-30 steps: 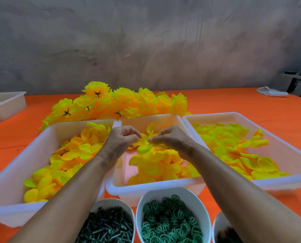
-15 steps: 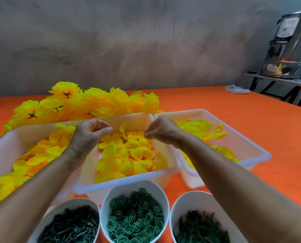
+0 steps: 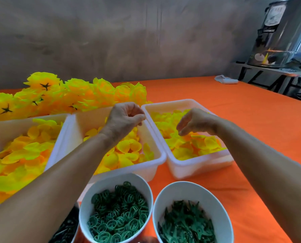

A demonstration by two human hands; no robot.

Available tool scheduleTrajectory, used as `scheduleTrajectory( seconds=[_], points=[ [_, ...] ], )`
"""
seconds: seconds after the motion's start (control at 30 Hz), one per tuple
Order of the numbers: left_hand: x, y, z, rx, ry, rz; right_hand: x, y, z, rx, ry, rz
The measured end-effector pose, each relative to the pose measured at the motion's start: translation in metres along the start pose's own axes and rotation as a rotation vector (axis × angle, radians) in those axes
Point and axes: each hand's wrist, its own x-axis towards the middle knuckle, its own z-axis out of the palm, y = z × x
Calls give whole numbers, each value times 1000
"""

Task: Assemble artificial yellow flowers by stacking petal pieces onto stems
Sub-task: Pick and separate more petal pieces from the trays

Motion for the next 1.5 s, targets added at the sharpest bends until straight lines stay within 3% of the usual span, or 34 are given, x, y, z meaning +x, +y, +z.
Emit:
scheduleTrajectory(
  seconds=[0.13, 0.27, 0.53, 0.8, 1.07, 1.3, 1.5],
  points=[
    [12, 3, 22, 54, 1, 56, 3, -6, 8, -414, -244, 24],
    [11, -8, 35, 159, 55, 109, 8, -4, 19, -634, -244, -9],
    [4, -29, 37, 216, 160, 136, 15, -9, -2, -633, -85, -108],
    [2, -32, 38, 293, 93, 143, 10, -2, -8, -332, -224, 18],
    [2, -32, 37, 335, 109, 154, 14, 13, -18, -126, 249, 65],
    [2, -31, 37, 328, 91, 149, 15, 23, 4, -549, -3, 94],
    [1, -31, 37, 337, 110, 155, 13, 25, 0, -656, 149, 37]
  ],
)
